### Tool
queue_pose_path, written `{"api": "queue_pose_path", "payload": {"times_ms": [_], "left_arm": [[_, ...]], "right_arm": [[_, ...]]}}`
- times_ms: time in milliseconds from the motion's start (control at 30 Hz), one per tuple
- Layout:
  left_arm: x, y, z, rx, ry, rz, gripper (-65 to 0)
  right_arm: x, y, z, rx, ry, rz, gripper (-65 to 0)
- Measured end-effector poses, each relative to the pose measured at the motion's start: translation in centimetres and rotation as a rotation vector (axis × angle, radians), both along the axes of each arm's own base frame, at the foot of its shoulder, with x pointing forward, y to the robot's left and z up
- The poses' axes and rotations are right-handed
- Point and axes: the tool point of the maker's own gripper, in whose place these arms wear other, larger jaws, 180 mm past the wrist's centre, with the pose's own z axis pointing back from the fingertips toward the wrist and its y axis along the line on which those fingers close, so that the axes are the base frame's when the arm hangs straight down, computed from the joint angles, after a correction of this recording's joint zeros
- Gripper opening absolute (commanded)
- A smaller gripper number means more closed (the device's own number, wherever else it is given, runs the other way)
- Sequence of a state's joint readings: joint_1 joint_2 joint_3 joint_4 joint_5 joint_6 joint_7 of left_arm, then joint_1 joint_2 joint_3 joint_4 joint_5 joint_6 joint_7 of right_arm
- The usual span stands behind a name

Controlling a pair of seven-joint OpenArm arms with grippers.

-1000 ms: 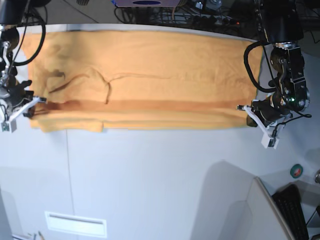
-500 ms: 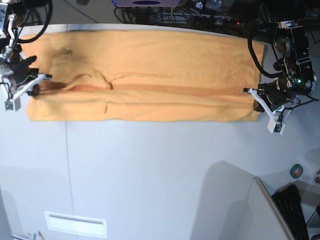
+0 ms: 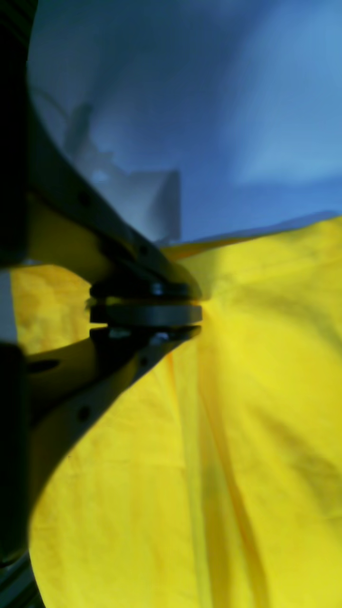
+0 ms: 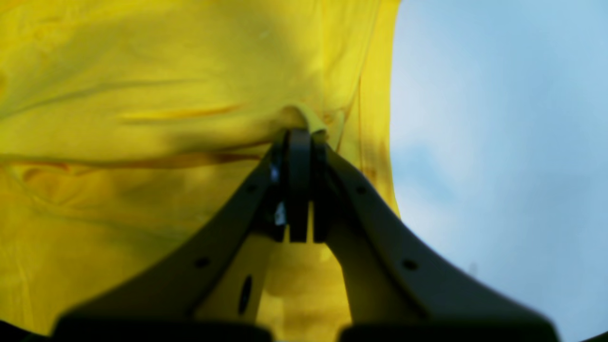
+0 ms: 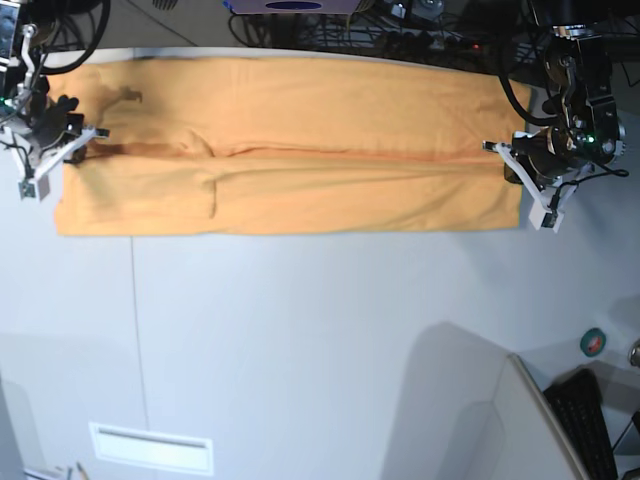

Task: Layout the t-shirt on the table in an organized manner, then fold the t-shirt properly
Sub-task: 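Drag both grippers along the folded strip's edge to straighten it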

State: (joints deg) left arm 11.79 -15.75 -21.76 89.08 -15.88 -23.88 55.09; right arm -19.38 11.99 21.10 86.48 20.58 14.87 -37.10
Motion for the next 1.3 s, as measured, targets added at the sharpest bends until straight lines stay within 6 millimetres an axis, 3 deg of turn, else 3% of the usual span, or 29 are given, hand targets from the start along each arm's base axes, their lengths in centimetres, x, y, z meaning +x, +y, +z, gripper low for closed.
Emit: {"api": "queue_pose_path", "payload": {"times_ms": [67, 100, 133, 200, 300, 333, 400, 500, 600, 667, 733, 800, 867, 967, 1067, 1200, 1300], "left_arm": [[0.0, 0.1, 0.0, 0.001, 0.001, 0.001, -65.0], [0.0, 0.1, 0.0, 0.002, 0.0, 0.002, -65.0], [0.0, 0.3, 0.1, 0.003, -0.002, 0.007, -60.1], [0.1, 0.5, 0.3, 0.01, -0.007, 0.01, -40.8], [0.2, 1.5, 0.9, 0.014, -0.023, 0.037, -17.4], [0.3, 2.1, 1.5, 0.024, -0.041, 0.055, -13.3], [0.9, 3.2, 3.5, 0.06, -0.089, 0.07, -11.8], [2.0, 3.5, 6.2, 0.085, -0.185, 0.086, -11.8], [1.9, 1.8, 5.6, 0.05, -0.179, 0.079, -15.5], [1.8, 0.1, 4.0, 0.002, -0.148, 0.059, -27.6], [1.8, -1.4, 2.0, -0.037, -0.098, 0.043, -46.9], [1.7, -2.1, 0.4, -0.072, -0.06, 0.051, -65.0], [1.5, -2.4, -0.6, -0.095, -0.039, 0.055, -65.0], [0.5, -1.5, -2.2, -0.09, -0.009, 0.085, -65.0], [-0.5, -0.8, -3.1, -0.087, 0.023, 0.094, -65.0], [-0.1, 0.2, -2.4, -0.067, 0.007, 0.098, -65.0], [0.8, -0.2, -1.2, -0.064, -0.035, 0.084, -65.0]], "right_arm": [[-0.4, 0.1, -0.2, 0.004, 0.027, 0.001, -65.0], [-0.6, 0.1, -0.3, 0.005, 0.038, 0.002, -58.8], [-0.8, 0.0, -0.4, 0.002, 0.042, 0.003, -50.9], [-0.8, 0.0, 0.1, -0.004, 0.034, 0.005, -41.4], [-1.1, -0.1, 1.3, -0.024, 0.008, 0.005, -40.1], [-1.0, 0.0, 1.7, -0.026, -0.003, -0.004, -40.1], [-0.6, 0.2, 3.4, -0.026, -0.057, -0.015, -40.1], [0.1, -0.3, 5.8, -0.057, -0.128, -0.03, -40.1], [0.6, 0.0, 6.0, -0.054, -0.141, -0.023, -41.7], [1.5, 0.7, 5.1, -0.025, -0.134, -0.024, -50.9], [2.7, 2.1, 3.5, 0.024, -0.114, -0.01, -65.0], [3.3, 2.9, 2.0, 0.056, -0.086, -0.003, -65.0], [2.8, 2.9, 0.8, 0.068, -0.052, -0.011, -65.0], [0.4, 2.8, -1.7, 0.082, 0.041, -0.033, -65.0], [-1.4, 2.2, -2.7, 0.082, 0.082, -0.042, -65.0], [-1.3, 1.6, -2.5, 0.064, 0.085, -0.038, -65.0], [-0.1, 1.4, -0.3, 0.037, 0.023, -0.022, -65.0]]}}
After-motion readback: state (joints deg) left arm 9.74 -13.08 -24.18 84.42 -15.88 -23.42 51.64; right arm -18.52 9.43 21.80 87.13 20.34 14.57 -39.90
